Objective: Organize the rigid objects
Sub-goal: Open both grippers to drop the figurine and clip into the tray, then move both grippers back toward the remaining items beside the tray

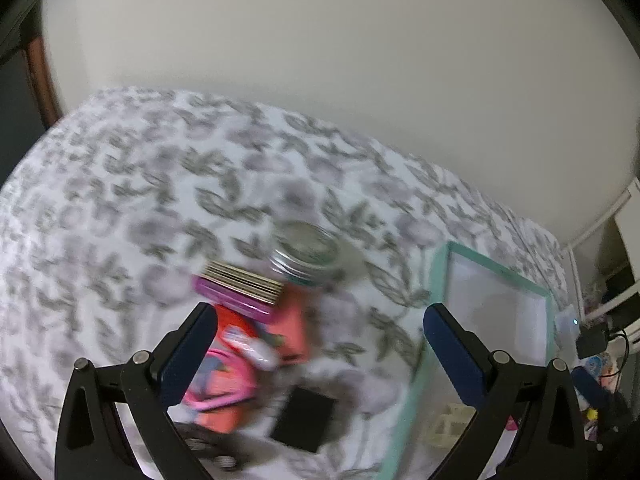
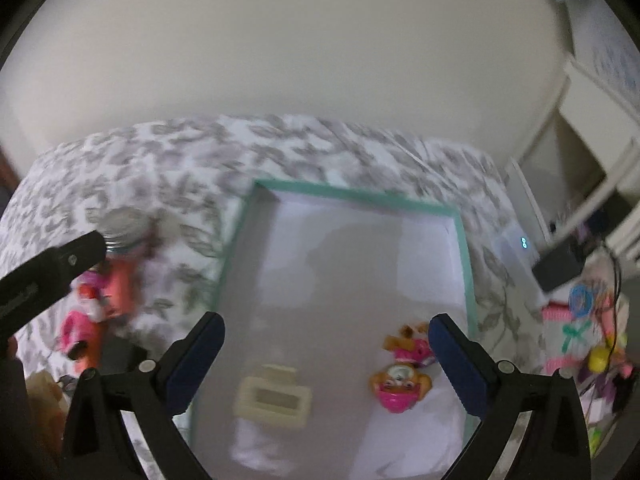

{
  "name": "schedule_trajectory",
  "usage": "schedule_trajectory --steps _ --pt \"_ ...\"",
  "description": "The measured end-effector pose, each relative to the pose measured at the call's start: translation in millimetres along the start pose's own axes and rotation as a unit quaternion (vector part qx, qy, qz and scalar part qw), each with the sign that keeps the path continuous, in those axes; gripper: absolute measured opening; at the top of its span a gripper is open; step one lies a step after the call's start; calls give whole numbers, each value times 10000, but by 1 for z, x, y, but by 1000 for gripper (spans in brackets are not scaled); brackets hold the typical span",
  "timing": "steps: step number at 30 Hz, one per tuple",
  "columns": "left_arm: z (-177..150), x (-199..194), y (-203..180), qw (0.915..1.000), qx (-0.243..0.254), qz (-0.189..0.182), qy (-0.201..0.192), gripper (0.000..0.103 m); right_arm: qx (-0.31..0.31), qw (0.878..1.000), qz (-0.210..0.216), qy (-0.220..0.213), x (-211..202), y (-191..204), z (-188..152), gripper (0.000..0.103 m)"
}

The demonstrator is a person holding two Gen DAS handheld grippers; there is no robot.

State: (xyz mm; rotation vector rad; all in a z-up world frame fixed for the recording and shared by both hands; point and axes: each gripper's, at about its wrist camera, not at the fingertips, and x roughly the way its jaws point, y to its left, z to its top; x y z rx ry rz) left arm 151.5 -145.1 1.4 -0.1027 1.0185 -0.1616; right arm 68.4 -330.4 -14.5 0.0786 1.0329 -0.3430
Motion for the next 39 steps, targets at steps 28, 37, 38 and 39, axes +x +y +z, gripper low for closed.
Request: schedule_trajectory --steps 28,37,38,39 --pt "-66 -21 116 9838 -403 1449 972 103 -958 9854 1213 708 6 115 -25 103" --pt "-92 -11 124 9795 -654 1215 1466 102 -1192 9815 1080 1041 21 128 -41 103" --pt "-94 -11 125 9791 -694 1201 1487 102 -1181 9813 1103 1043 20 128 -41 103" --pt "-96 -10 126 9788 -700 1173 1523 102 -1174 9814 1107 1035 18 127 -40 103"
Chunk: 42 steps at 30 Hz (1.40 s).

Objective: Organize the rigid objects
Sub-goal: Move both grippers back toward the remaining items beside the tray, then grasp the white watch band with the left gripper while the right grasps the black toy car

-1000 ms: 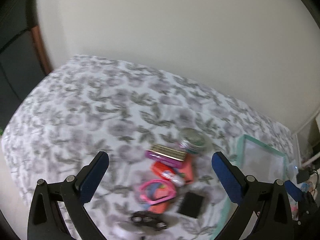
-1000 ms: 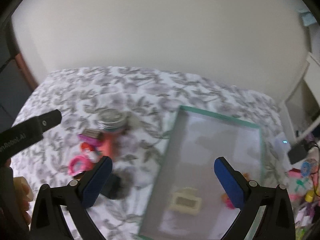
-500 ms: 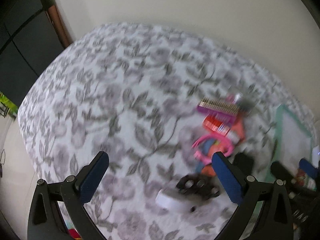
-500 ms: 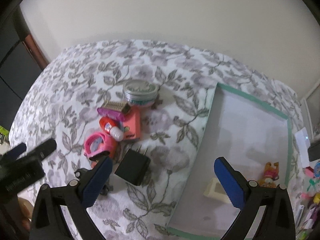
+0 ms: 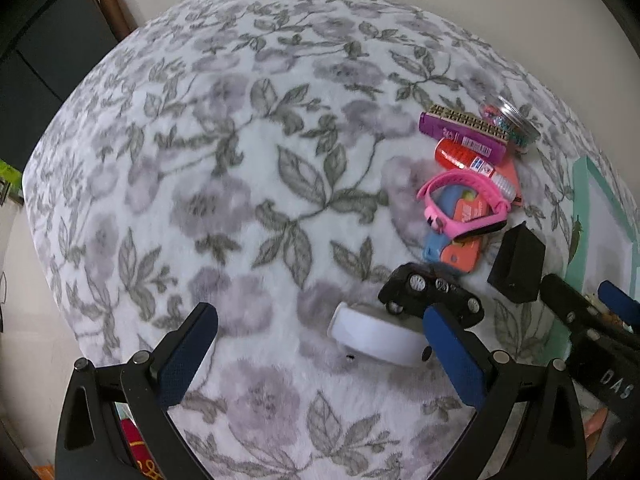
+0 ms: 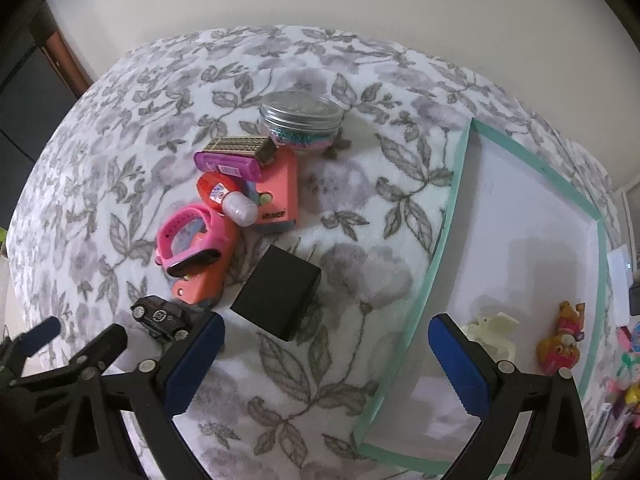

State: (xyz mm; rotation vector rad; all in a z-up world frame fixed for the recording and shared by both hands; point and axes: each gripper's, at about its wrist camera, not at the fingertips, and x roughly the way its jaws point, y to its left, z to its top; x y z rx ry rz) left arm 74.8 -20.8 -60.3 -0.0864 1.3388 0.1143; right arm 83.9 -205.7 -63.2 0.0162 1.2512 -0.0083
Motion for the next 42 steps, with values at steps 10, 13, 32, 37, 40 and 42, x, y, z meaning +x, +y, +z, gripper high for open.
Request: schedule_trajectory --steps 10,13,32,37,40,42 --pt "-13 23 -29 9985 430 -77 345 102 55 9999 -85 -83 -9 -6 2 103" --pt "-16 31 -43 9975 604 -9 365 102 23 9999 -115 -35 -7 -4 1 103" --pt "-22 38 -59 9962 685 -238 485 66 -112 9999 -52 56 -2 5 1 103" --pt "-12 37 -31 9986 233 -119 459 65 -198 9996 159 100 -1 14 1 103" --pt "-6 37 -12 9986 -149 -172 474 65 -250 9992 277 121 1 21 0 103" --pt "-2 37 1 9976 -447 -242 474 65 -280 9989 350 148 1 24 0 103"
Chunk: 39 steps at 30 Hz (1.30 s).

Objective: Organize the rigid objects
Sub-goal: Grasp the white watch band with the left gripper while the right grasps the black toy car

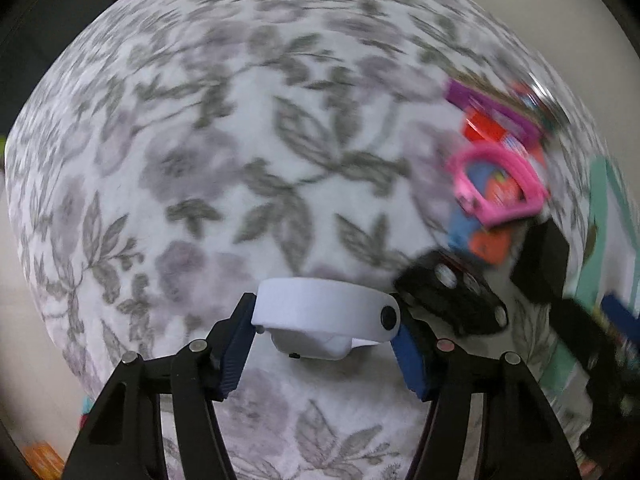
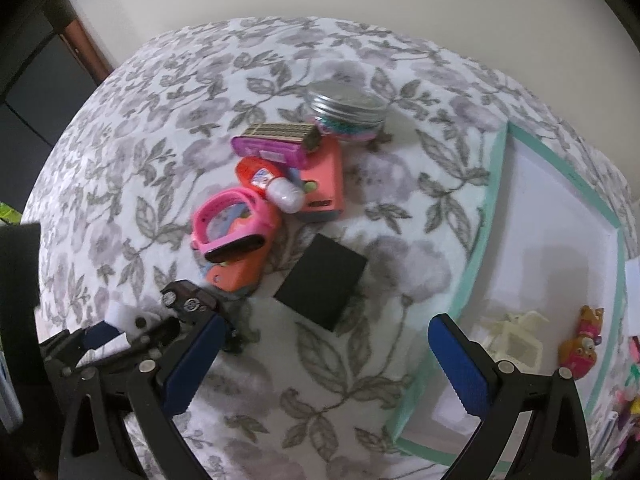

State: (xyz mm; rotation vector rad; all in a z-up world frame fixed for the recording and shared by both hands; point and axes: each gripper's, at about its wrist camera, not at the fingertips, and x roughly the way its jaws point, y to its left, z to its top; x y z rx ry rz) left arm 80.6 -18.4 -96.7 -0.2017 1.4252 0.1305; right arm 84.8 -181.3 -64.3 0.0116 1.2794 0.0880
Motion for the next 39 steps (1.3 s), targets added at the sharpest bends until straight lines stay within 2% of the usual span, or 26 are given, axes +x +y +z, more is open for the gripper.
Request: schedule_trajectory --steps 9,16,28,30,31,39 --pt "18 -3 38 9975 -679 -160 -83 65 -215 9986 476 -2 1 19 -1 103" --pt "28 0 62 9959 -877 -223 -64 65 -552 9964 644 37 9 41 -5 101" --pt "23 5 98 9914 -1258 -363 2 66 -1117 9916 638 142 34 74 -12 77" --pt "23 6 100 9916 -1248 -351 5 66 -1108 9915 653 181 41 76 -12 67" --pt "23 7 100 9913 -1270 -350 10 66 -1090 9916 664 198 44 77 -13 65" --pt "24 12 101 9923 -1214 -262 -5 66 -1187 9920 422 5 48 85 -14 58"
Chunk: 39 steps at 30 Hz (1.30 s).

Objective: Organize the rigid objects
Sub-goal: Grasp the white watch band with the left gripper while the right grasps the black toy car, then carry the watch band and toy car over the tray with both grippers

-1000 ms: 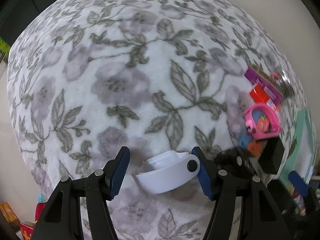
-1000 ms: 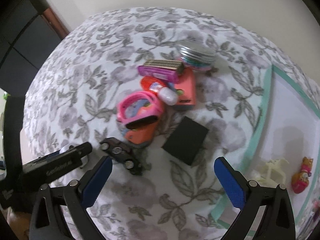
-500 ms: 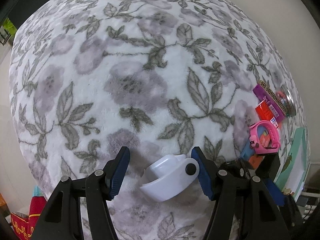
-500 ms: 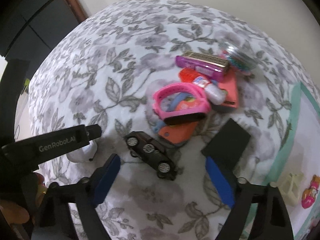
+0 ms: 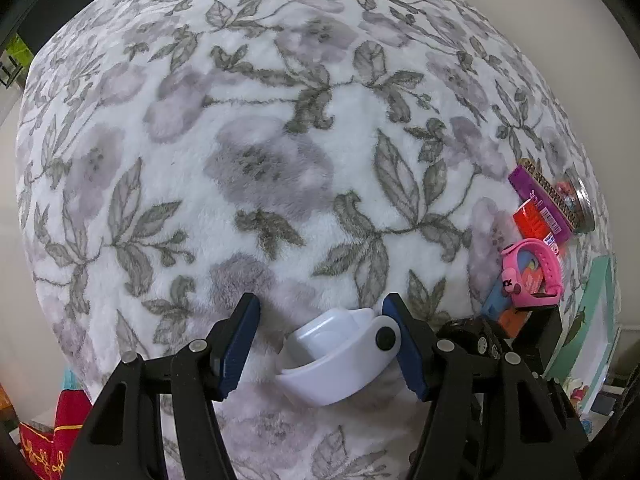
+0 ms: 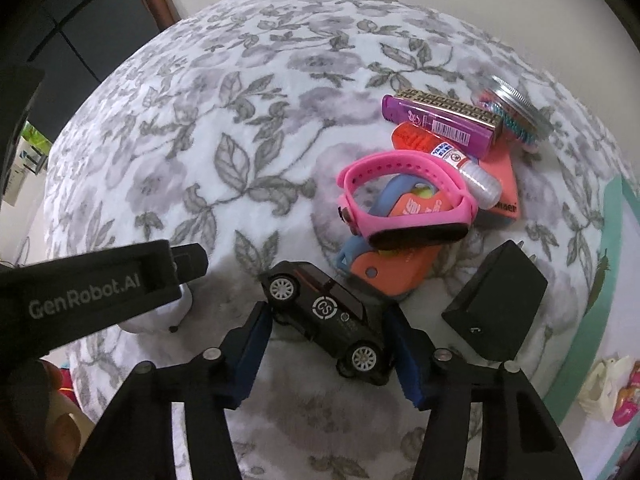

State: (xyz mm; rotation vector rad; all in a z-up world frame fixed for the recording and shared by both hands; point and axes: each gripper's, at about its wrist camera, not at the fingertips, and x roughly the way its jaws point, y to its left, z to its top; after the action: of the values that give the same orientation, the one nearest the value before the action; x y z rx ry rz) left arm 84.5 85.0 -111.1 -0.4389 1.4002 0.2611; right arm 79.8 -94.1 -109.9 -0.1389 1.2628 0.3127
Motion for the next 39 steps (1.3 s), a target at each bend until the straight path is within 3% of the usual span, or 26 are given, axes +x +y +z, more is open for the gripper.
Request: schedule_trajectory --steps 4,5,10,12,14,25,30,32,39 --pt "-1 -1 -7 10000 43 69 -10 66 -21 10000 -4 -39 2 5 2 48" --pt "-4 -2 -12 10000 45 85 -11 66 -18 10000 26 -68 1 5 2 37" --pt "-4 2 -19 9999 81 118 -17 65 -107 9999 28 -70 1 5 3 35" --pt "-4 2 -20 9999 90 93 -27 60 -94 9999 79 -71 -1 3 2 34" --pt "-4 1 -22 9999 96 64 -47 48 -56 9998 140 -96 -5 -1 1 33" --pt "-5 -4 -28 9999 162 -27 -48 35 128 9989 405 -215 -21 -20 -1 33" --pt "-5 -9 -29 9995 148 -274 5 32 206 9989 366 -224 -22 -21 0 33" --pt "-6 -10 -32 9994 175 -306 -3 21 279 9987 373 -223 -21 -24 -1 33" --pt "-7 -13 -40 9989 203 -427 21 21 455 9978 397 -263 -25 -31 -1 33"
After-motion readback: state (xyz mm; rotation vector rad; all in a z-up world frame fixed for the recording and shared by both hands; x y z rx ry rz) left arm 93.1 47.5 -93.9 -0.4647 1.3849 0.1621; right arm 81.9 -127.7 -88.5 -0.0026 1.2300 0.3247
